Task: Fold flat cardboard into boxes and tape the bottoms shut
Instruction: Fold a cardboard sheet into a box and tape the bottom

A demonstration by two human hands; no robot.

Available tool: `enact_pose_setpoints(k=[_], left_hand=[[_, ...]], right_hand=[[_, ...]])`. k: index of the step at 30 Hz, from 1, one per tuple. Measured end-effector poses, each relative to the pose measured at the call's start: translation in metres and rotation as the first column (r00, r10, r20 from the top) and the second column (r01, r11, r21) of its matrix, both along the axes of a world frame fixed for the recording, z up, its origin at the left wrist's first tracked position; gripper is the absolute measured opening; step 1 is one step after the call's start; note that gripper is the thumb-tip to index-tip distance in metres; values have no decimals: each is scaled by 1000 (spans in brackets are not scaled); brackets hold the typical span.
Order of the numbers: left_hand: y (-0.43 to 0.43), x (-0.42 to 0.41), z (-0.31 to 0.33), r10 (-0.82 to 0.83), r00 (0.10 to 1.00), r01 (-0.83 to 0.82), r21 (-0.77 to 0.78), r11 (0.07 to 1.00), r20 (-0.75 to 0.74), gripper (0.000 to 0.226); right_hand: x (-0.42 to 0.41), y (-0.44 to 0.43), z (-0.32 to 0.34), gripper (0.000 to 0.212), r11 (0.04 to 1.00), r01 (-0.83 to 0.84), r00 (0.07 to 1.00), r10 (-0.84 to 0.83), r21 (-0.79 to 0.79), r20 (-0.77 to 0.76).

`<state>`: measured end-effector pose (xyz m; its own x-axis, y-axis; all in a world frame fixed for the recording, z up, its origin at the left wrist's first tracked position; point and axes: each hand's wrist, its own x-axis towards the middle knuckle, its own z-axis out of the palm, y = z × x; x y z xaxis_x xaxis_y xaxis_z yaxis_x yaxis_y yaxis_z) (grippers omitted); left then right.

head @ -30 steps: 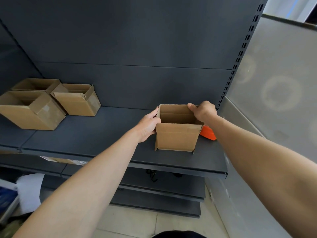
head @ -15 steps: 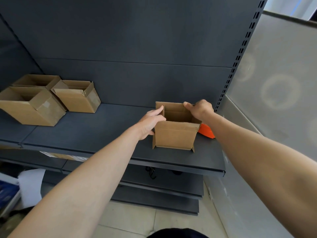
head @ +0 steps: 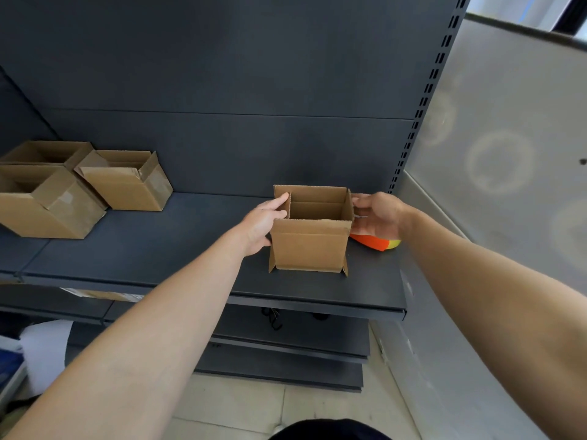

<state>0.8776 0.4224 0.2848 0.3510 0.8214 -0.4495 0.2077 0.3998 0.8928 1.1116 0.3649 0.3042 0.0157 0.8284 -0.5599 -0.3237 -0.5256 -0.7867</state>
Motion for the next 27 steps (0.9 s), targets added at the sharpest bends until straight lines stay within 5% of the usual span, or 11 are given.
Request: enact_pose_setpoints(k=[11,19,27], left_hand=[[-8,3,-13,-35,995,36,8,999,-98,56],[-10,4,-21,-112,983,117,28,993,-142,53],[-7,-5,-32,-214,972,214,-7,977,-93,68]], right_hand=[[-8,11,-26,54,997,-76,972,79,-26,223],[-14,16,-50,51,984,-127,873,171,-125,456],[-18,17,-59,62,988,-25,864,98,-153,494]])
